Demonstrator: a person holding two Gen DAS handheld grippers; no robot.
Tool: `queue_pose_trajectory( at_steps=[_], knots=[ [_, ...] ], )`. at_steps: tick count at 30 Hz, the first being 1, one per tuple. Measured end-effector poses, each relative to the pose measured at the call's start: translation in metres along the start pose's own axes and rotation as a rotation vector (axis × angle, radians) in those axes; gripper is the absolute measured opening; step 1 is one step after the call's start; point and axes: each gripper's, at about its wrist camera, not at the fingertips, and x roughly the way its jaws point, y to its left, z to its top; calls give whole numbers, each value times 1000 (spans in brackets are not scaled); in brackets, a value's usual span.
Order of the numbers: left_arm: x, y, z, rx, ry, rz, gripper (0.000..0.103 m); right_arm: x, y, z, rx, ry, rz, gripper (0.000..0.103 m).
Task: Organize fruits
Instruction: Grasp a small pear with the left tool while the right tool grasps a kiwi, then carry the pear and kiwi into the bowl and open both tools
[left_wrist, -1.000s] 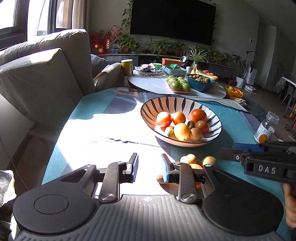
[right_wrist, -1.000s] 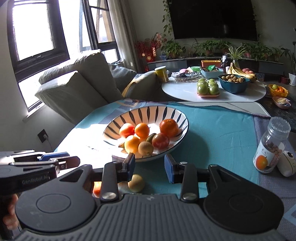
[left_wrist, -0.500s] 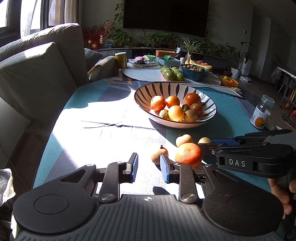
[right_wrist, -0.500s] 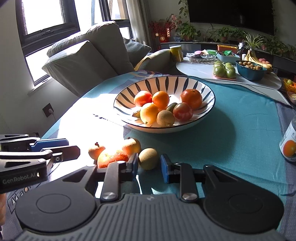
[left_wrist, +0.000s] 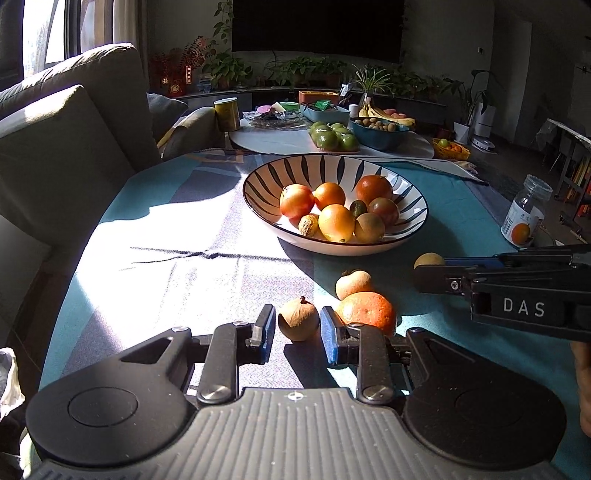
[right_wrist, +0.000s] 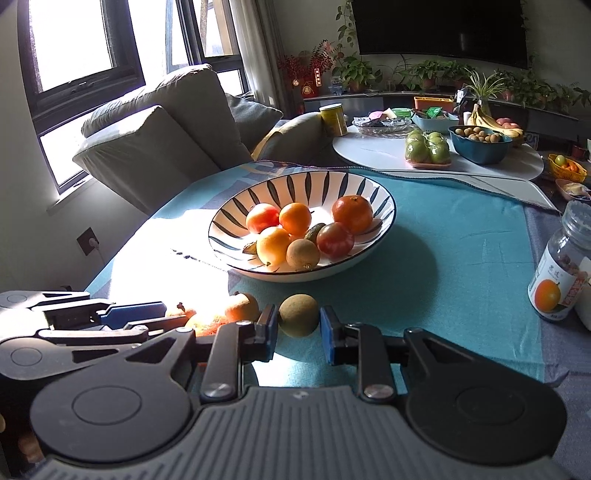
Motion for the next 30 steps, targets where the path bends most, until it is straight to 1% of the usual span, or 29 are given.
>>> queue_pose_trajectory(
  at_steps=[4,9,13,16,19,23,27,30],
  knots=[
    [4,-1,0,0,3,-4,25,0,0,0,3,1,0,83],
    [4,4,0,-30,3,-21,24,-1,-1,0,12,-2,-3,83],
    [-5,5,4,-31,-33,-11,24,-3,-1,1,18,-10,-3,83],
    [-12,6,13,-33,-66,-8,24,-6,-1,5,16,-25,-3,83],
    [-18,6,25,-31,-101,-5,24,-8,1,14,12,-54,-3,83],
    [-18,5,37,-30,-128,-9,24,-11,2,32,2,-114,-6,83],
    [-13,3,44,-26,-134,-16,24,-7,1,48,-1,-159,-12,83],
    [-7,2,48,-19,-131,-20,24,2,-2,57,6,-167,-18,83]
  ],
)
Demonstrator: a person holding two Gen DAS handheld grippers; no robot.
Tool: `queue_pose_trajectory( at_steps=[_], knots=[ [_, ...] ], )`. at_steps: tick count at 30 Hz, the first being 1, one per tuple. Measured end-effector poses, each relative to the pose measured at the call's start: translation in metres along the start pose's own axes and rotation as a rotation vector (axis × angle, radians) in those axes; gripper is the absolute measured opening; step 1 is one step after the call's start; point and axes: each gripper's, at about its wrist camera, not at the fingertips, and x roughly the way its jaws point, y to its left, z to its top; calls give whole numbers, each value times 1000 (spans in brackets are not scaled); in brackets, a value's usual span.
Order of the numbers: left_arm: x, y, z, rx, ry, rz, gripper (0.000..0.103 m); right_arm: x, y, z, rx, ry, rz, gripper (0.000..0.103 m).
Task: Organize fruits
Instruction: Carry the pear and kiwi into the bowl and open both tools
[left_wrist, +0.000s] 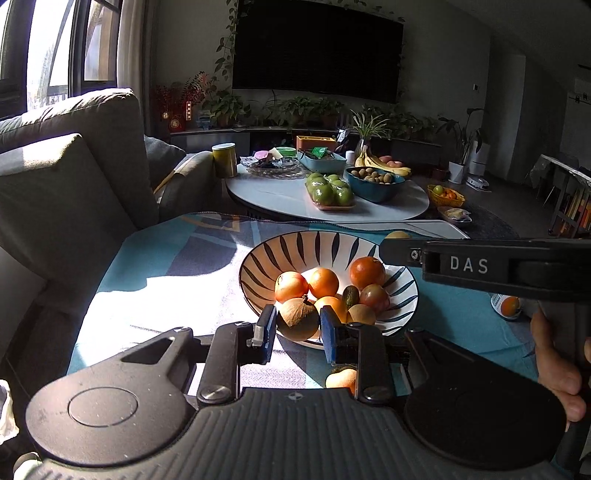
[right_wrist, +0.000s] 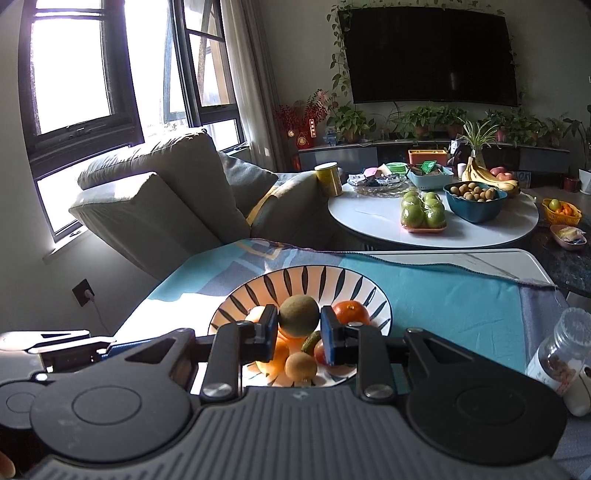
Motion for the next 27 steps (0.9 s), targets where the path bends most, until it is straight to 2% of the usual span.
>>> queue_pose_trajectory(
  at_steps=[17,27],
  knots=[
    [45,7,19,8,25,4,24,62,-20,9,32,50,-20,83],
    [59,7,18,9,45,3,24,72,-31,7,75,45,-7,83]
  ],
)
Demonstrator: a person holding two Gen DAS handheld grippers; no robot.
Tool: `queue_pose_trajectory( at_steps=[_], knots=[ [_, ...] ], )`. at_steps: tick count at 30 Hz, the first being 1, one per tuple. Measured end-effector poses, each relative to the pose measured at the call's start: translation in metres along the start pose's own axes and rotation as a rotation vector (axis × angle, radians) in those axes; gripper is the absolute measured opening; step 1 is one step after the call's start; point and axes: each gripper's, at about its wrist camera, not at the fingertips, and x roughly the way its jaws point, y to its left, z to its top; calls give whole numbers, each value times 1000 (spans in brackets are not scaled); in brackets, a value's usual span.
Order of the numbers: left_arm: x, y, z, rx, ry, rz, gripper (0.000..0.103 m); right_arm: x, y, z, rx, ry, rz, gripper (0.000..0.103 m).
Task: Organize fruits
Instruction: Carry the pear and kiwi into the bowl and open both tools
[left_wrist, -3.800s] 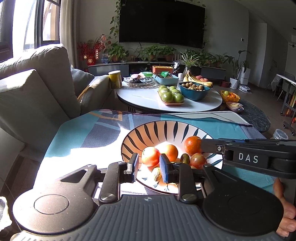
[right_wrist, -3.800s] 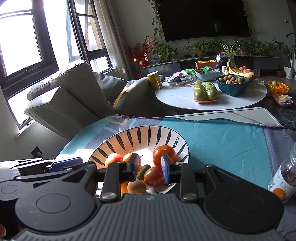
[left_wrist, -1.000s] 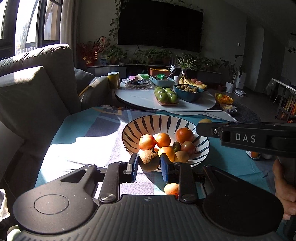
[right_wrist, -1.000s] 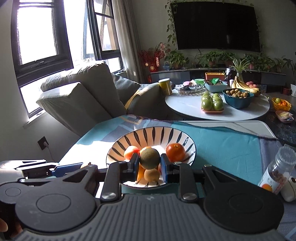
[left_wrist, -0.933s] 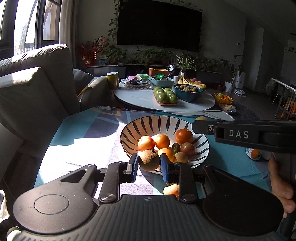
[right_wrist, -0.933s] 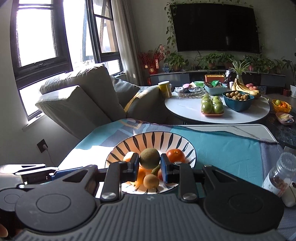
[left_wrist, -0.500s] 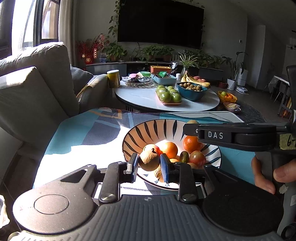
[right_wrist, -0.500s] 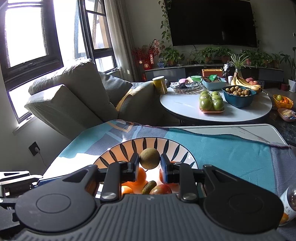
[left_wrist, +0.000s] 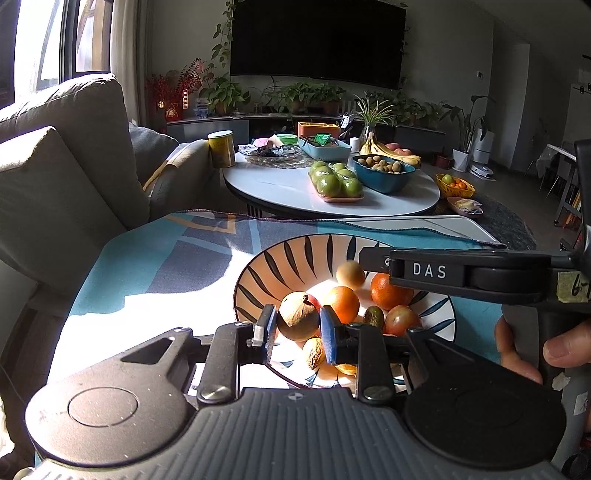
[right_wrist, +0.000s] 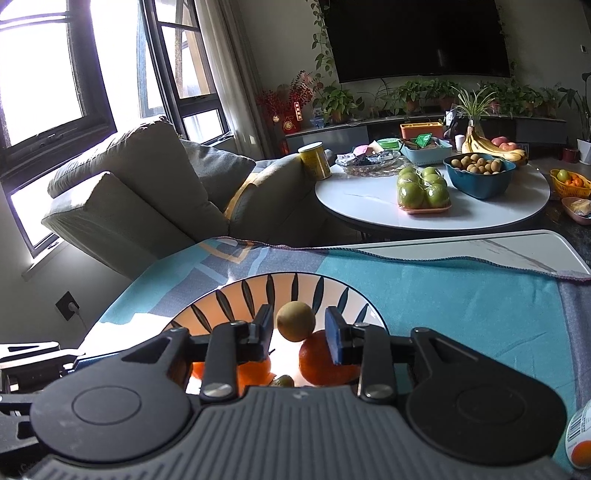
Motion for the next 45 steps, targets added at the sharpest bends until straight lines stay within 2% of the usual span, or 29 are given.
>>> queue_pose_trajectory(
  at_steps=[17,32,38,45],
  knots=[
    [3,-1,8,7,-19,6,24,-7,-4,2,19,-17,-19,83],
    [27,-5,20,33,-33,18,24,-10,-8,3,34,-24,-27,83],
    [25,-4,19,27,-40,29,29,-9,-10,1,42,-19,-28,83],
    [18,-3,19,23,-42,38,29,-12,-9,1,42,-20,-25,83]
  ],
)
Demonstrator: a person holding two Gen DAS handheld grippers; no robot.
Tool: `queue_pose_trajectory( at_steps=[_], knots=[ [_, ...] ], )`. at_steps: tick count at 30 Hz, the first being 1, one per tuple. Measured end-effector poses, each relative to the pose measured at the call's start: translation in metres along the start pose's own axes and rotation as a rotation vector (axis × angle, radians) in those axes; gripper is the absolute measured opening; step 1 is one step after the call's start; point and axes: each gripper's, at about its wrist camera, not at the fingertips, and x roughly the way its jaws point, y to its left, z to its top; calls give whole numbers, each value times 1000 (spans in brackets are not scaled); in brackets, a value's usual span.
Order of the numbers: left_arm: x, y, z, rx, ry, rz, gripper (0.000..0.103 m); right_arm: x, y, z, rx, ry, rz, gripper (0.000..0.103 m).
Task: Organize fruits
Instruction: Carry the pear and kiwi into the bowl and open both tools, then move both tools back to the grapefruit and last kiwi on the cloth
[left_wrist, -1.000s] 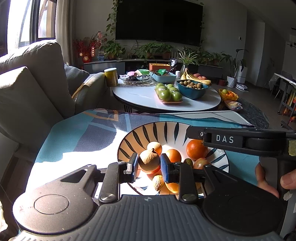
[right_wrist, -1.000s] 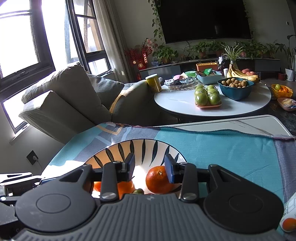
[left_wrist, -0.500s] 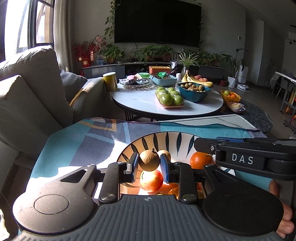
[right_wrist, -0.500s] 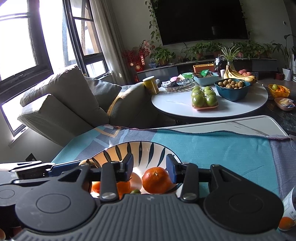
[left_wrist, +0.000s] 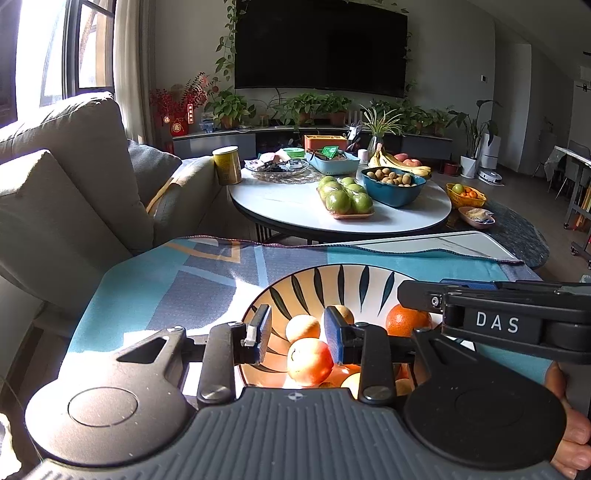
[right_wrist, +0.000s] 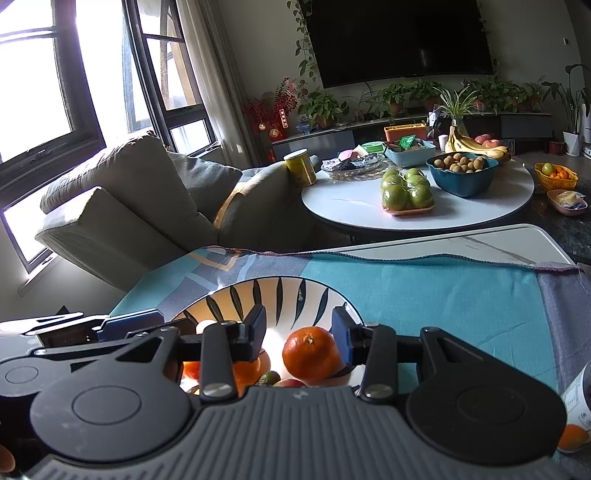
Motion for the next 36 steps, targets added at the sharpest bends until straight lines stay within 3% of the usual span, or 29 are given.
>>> queue_pose_trajectory(
  at_steps=[18,28,36],
  knots=[
    [-40,-5,-6,6,-27,-8,30,-27,3,-2,-6,-22,-2,83],
    [-79,-13,-47,18,24,-53,34,-50,-1,-8,-4,-45,-24,83],
    [-87,-28,-72,38,77,-83,36,-67,-2,-17,-8,-51,-28,83]
  ],
)
